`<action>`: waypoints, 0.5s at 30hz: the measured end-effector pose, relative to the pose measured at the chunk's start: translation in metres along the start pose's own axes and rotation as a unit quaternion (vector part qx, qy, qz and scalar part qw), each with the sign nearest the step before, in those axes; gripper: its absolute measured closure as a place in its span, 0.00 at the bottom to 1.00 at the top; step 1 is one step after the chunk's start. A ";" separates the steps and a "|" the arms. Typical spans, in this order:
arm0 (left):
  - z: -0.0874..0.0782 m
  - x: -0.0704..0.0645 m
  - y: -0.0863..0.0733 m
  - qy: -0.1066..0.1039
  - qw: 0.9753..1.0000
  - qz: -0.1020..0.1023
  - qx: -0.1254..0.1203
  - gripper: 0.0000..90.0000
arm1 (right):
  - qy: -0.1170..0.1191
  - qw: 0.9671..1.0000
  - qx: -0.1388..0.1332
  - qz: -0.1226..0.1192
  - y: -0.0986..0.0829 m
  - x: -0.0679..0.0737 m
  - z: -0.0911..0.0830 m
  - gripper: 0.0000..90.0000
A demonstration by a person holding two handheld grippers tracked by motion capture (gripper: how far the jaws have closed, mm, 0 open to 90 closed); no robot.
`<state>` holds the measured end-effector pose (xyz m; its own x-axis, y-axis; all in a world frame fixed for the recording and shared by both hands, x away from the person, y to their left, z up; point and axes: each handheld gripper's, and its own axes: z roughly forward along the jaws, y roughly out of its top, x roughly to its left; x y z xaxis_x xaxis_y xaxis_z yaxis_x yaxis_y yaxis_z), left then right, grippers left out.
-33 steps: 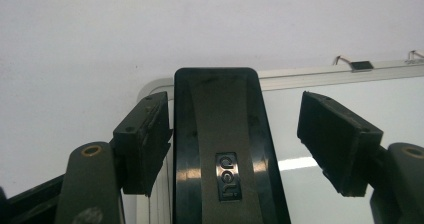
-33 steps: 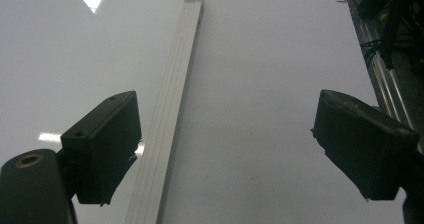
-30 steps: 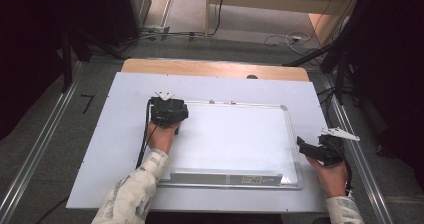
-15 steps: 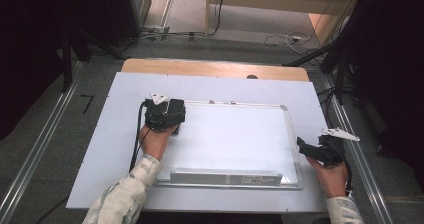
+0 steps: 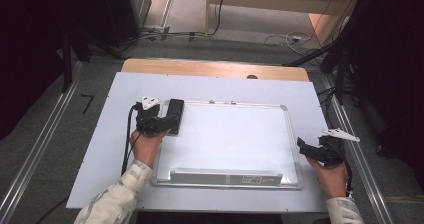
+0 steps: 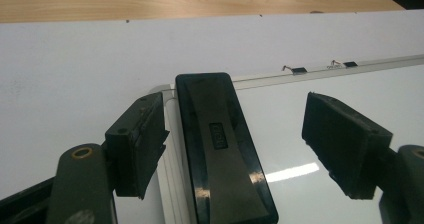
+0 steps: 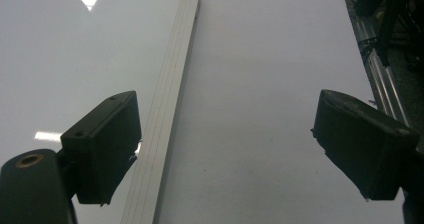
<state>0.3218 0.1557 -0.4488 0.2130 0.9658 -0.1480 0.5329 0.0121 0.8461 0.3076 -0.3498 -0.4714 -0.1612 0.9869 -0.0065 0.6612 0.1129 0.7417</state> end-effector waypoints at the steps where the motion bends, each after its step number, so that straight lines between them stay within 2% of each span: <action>1: -0.002 0.002 -0.001 -0.002 1.000 -0.004 -0.003 0.29 | 0.000 1.000 0.000 0.000 0.000 0.000 0.000 0.12; 10: -0.025 0.014 -0.010 -0.006 1.000 -0.007 -0.014 0.28 | 0.000 1.000 -0.001 0.000 0.000 0.000 0.000 0.12; 15: -0.031 0.022 -0.016 -0.009 1.000 -0.020 -0.013 0.28 | 0.000 1.000 0.000 0.001 0.000 0.000 0.000 0.12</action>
<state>0.2923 0.1850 -0.4494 0.2073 0.9596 -0.1902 0.5190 0.0569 0.8528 0.3071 -0.3498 -0.4713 -0.1603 0.9871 -0.0059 0.6607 0.1117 0.7423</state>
